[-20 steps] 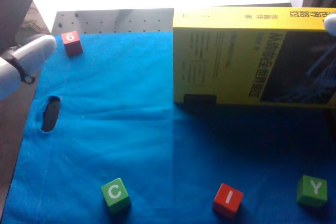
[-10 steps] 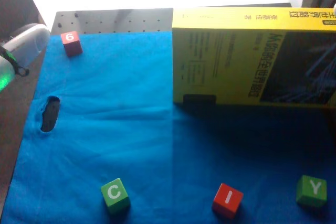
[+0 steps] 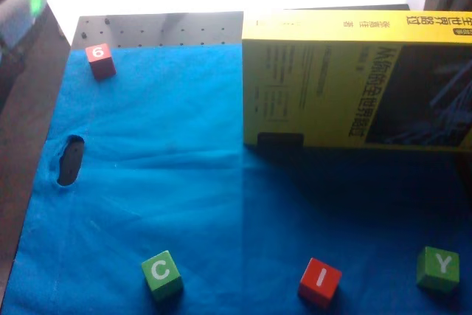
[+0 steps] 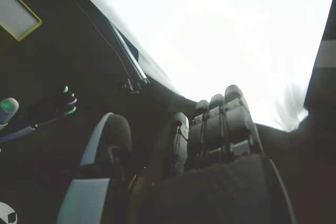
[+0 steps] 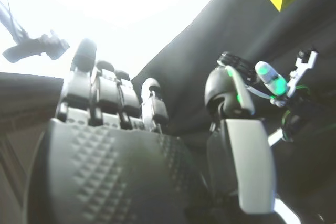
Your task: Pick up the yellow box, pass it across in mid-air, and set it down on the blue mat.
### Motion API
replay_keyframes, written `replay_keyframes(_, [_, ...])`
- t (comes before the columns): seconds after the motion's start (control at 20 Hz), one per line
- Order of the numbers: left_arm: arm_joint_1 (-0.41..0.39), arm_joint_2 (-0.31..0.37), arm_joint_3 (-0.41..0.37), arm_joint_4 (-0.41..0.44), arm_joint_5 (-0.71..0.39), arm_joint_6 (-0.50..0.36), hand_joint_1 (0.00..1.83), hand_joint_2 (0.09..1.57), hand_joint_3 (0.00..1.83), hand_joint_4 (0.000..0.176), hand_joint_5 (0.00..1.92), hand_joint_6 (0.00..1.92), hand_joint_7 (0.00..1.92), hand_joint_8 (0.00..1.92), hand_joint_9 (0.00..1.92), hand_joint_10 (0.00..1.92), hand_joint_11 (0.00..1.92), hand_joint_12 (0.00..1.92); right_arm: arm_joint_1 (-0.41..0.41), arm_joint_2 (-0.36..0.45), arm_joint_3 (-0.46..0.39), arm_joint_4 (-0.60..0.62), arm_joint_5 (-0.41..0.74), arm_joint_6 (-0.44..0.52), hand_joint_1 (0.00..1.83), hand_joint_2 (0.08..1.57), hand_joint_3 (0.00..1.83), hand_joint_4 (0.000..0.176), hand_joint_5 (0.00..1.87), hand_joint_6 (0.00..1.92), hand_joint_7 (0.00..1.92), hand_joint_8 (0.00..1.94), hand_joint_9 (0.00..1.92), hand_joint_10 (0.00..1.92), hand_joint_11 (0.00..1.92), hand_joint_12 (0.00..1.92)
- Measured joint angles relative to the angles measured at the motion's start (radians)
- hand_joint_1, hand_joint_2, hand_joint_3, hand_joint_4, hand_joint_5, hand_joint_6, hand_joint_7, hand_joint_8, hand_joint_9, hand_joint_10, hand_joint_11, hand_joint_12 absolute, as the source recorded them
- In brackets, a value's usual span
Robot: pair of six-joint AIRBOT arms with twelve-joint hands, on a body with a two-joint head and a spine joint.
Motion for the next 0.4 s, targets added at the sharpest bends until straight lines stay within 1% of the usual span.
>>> replay_keyframes(0.05, [-0.021, 0.007, 0.000, 0.032, -0.003, 0.009, 0.59, 1.24, 0.00, 0.171, 0.18, 0.08, 0.00, 0.00, 0.00, 0.00, 0.00, 0.00, 0.000, 0.000, 0.000, -0.011, 0.016, 0.000, 0.65, 1.23, 0.00, 0.134, 0.11, 0.45, 0.12, 0.01, 0.18, 0.01, 0.00, 0.27])
replay_keyframes(0.1, [-0.049, 0.008, 0.000, 0.062, -0.011, 0.021, 0.50, 1.37, 0.01, 0.175, 0.16, 0.07, 0.00, 0.00, 0.00, 0.00, 0.00, 0.00, 0.000, 0.000, 0.000, -0.013, 0.026, 0.000, 0.60, 1.23, 0.00, 0.142, 0.02, 0.12, 0.10, 0.00, 0.18, 0.00, 0.00, 0.27])
replay_keyframes(0.15, [-0.074, 0.008, 0.000, 0.092, -0.017, 0.037, 0.56, 1.34, 0.00, 0.176, 0.26, 0.12, 0.11, 0.04, 0.04, 0.02, 0.00, 0.00, -0.014, 0.000, 0.000, -0.008, 0.046, 0.000, 0.61, 1.19, 0.00, 0.142, 0.00, 0.03, 0.06, 0.00, 0.15, 0.00, 0.00, 0.39])
replay_keyframes(0.2, [-0.085, 0.008, 0.000, 0.113, -0.022, 0.037, 0.56, 1.34, 0.00, 0.176, 0.26, 0.12, 0.11, 0.04, 0.04, 0.02, 0.00, 0.00, -0.019, 0.000, 0.000, -0.007, 0.064, 0.001, 0.61, 1.19, 0.00, 0.142, 0.00, 0.03, 0.06, 0.00, 0.15, 0.00, 0.00, 0.39])
replay_keyframes(0.25, [-0.097, 0.011, -0.001, 0.125, -0.013, 0.032, 0.02, 1.55, 0.24, 0.176, 0.16, 0.23, 0.15, 0.00, 0.11, 0.07, 0.00, 0.45, -0.019, 0.002, -0.008, -0.007, 0.103, 0.001, 0.56, 1.18, 0.00, 0.115, 0.26, 0.50, 0.27, 0.04, 0.25, 0.02, 0.00, 0.61])
replay_keyframes(0.3, [-0.097, 0.019, -0.007, 0.120, -0.010, 0.030, 0.00, 1.57, 0.24, 0.107, 0.10, 0.23, 0.03, 0.00, 0.02, 0.01, 0.00, 0.09, -0.019, 0.006, -0.008, -0.016, 0.137, 0.002, 0.58, 1.23, 0.00, 0.081, 0.46, 0.67, 0.55, 0.10, 0.48, 0.10, 0.00, 1.06])
replay_keyframes(0.35, [-0.097, 0.026, -0.007, 0.122, -0.013, 0.030, 0.00, 1.57, 0.24, 0.107, 0.10, 0.23, 0.03, 0.00, 0.02, 0.01, 0.00, 0.09, -0.019, 0.011, -0.010, -0.019, 0.163, 0.003, 0.58, 1.23, 0.00, 0.081, 0.46, 0.67, 0.55, 0.10, 0.48, 0.10, 0.00, 1.06])
replay_keyframes(0.4, [-0.099, 0.041, -0.019, 0.118, -0.014, 0.031, 0.72, 1.57, 0.36, 0.115, 0.10, 0.27, 0.04, 0.01, 0.00, 0.00, 0.00, 0.00, -0.019, 0.014, -0.010, -0.016, 0.203, 0.003, 0.70, 1.38, 0.00, 0.172, 0.48, 1.66, 0.61, 0.07, 0.53, 0.12, 0.00, 1.28])
